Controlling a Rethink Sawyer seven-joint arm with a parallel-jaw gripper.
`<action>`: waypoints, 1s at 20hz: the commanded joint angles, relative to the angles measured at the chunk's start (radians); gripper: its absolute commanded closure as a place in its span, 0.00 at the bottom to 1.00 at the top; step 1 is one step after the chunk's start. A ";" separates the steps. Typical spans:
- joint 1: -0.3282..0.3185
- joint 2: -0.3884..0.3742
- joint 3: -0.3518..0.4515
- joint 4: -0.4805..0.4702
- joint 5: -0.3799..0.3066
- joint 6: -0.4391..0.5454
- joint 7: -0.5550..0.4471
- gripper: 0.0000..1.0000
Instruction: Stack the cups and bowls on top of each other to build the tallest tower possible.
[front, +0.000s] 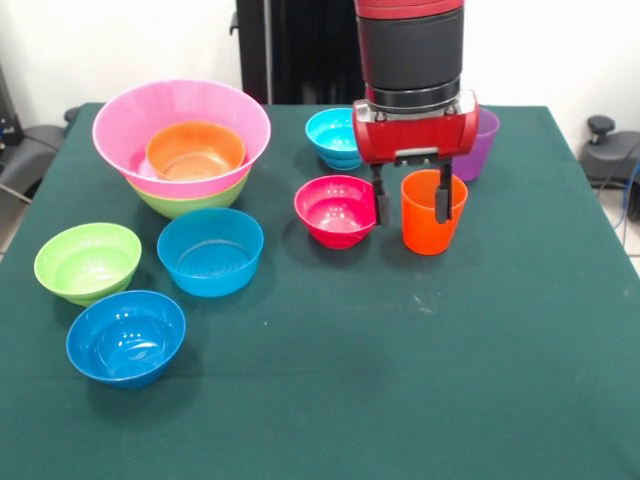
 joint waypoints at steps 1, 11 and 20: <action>0.020 -0.002 -0.042 -0.015 -0.017 0.040 0.076 0.00; 0.026 -0.039 -0.052 0.011 0.007 0.067 0.078 0.00; -0.026 -0.040 -0.035 0.078 -0.001 0.043 0.048 0.00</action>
